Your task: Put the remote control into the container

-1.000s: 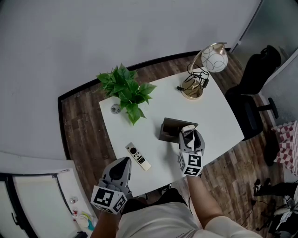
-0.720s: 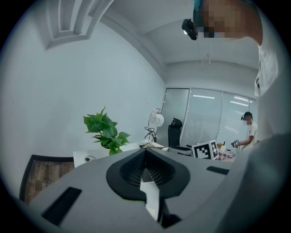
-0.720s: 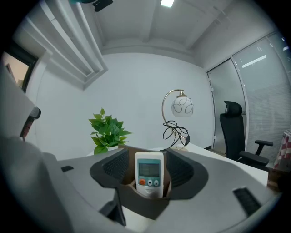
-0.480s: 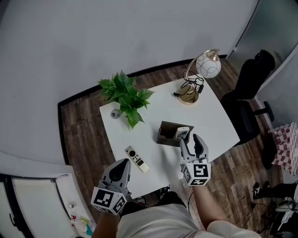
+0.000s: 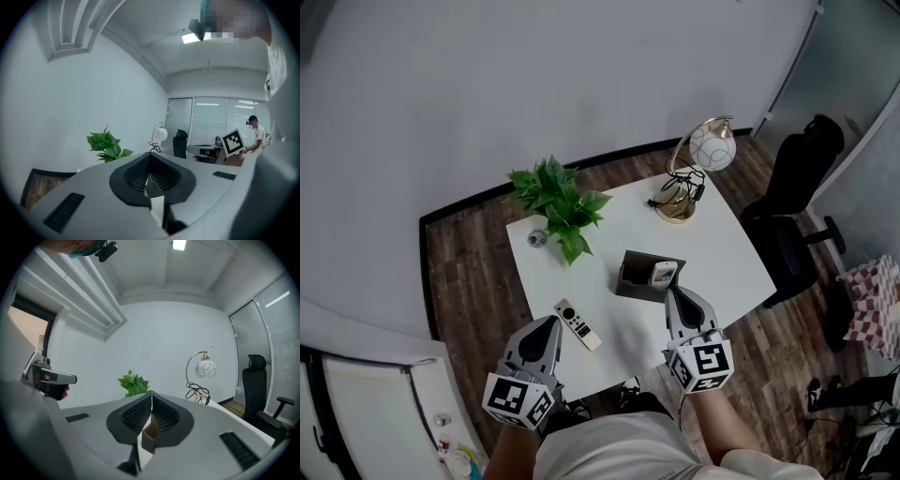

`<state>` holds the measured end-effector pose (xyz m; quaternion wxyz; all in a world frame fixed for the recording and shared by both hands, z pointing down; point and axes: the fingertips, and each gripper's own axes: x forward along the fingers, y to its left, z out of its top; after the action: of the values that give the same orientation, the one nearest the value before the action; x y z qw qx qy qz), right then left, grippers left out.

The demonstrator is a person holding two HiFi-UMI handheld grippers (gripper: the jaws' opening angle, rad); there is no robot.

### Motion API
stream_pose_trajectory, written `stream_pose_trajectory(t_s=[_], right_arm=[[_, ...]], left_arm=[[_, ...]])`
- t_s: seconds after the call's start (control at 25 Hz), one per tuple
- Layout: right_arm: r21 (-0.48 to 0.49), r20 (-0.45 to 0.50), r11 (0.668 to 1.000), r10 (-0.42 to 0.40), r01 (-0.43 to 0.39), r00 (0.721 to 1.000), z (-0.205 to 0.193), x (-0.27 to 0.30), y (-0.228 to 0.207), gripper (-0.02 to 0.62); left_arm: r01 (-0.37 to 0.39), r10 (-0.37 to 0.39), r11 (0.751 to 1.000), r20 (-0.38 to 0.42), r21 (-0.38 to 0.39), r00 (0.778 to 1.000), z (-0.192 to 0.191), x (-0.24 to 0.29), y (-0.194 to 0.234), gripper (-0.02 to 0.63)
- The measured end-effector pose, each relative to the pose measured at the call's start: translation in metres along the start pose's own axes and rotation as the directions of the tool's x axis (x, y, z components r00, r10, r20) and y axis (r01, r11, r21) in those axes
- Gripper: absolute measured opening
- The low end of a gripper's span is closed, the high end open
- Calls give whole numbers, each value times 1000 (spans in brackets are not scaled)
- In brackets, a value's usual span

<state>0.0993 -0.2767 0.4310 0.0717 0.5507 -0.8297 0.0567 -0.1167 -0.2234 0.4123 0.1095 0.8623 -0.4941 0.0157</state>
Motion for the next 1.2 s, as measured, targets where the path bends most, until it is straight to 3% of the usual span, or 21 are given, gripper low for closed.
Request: stream_pose_trajectory(t_s=[0.32, 0.92, 1.2], right_arm=[[-8, -7, 998, 68, -68, 998, 5, -5, 28, 15], [-29, -62, 993, 114, -116, 992, 0, -1, 45, 15], [-47, -135, 984, 163, -171, 977, -9, 7, 59, 17]], left_arm=[[-20, 19, 1000, 11, 22, 1000, 12, -15, 1, 8], [-41, 40, 999, 33, 30, 999, 18, -25, 2, 8], [-54, 53, 998, 38, 18, 998, 14, -31, 8, 8]])
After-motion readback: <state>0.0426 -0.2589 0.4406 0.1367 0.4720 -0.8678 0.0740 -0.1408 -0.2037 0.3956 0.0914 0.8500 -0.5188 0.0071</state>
